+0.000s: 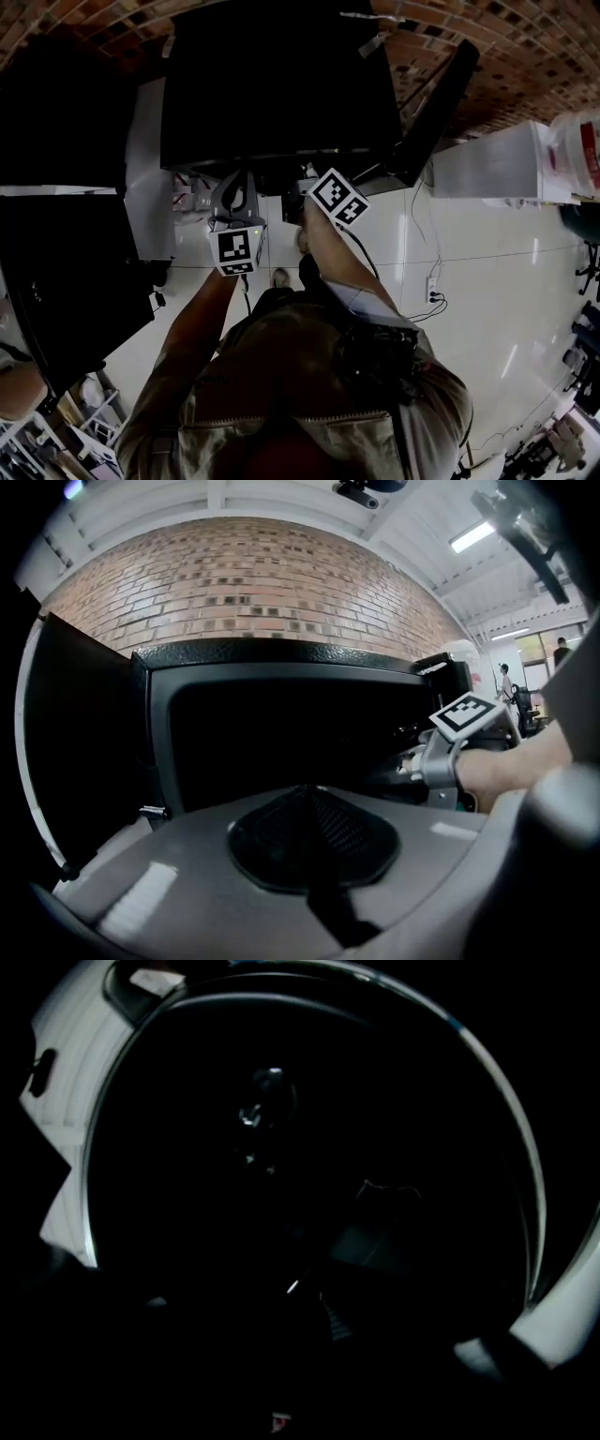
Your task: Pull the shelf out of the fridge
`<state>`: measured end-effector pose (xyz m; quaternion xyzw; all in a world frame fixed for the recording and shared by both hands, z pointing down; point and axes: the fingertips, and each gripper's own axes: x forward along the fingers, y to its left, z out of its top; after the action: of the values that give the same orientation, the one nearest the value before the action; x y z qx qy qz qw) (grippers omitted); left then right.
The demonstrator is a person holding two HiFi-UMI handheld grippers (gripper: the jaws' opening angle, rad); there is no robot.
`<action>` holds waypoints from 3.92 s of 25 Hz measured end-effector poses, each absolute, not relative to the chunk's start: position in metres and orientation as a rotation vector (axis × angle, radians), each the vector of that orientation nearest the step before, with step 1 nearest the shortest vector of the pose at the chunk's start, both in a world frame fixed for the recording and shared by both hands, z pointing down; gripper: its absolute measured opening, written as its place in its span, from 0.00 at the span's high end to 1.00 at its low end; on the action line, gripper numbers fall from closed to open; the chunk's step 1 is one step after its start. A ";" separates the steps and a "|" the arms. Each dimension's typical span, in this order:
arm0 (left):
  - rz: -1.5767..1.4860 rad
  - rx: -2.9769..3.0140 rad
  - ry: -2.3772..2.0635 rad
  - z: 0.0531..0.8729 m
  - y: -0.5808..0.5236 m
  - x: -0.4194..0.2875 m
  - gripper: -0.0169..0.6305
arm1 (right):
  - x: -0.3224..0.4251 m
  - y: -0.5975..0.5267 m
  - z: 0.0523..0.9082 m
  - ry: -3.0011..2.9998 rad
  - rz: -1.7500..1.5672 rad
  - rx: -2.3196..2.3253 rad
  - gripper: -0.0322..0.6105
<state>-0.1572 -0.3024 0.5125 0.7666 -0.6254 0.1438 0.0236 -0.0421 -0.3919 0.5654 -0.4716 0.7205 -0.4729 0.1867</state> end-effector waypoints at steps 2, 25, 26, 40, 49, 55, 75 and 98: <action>0.455 2.362 -1.928 0.517 -0.305 -0.160 0.96 | -0.045 -0.401 0.569 1.936 -1.381 -1.265 0.78; 0.411 2.304 -1.912 0.516 -0.313 -0.172 0.96 | -0.058 -0.454 0.580 1.495 -1.517 -1.026 0.93; 0.409 2.297 -1.913 0.517 -0.310 -0.173 0.96 | -0.056 -0.451 0.583 1.488 -1.520 -1.023 0.93; 0.469 2.270 -1.858 0.536 -0.241 -0.174 0.96 | -0.046 -0.382 0.559 1.468 -1.551 -0.969 0.93; 0.476 2.292 -1.840 0.536 -0.207 -0.179 0.96 | -0.040 -0.346 0.545 1.477 -1.524 -0.950 0.93; 0.467 2.284 -1.860 0.534 -0.185 -0.193 0.96 | -0.037 -0.313 0.531 1.482 -1.524 -0.941 0.93; 0.367 2.234 -1.897 0.537 -0.075 -0.237 0.96 | -0.014 -0.158 0.501 1.495 -1.498 -0.932 0.93; 0.148 2.348 -2.056 0.408 -0.036 -0.177 0.96 | 0.062 -0.075 0.408 1.522 -1.393 -0.812 0.92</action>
<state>-0.1769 -0.0365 0.4077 0.7514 -0.6581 0.0474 0.0087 0.0624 -0.0746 0.4079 -0.3278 0.6145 -0.5624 0.4457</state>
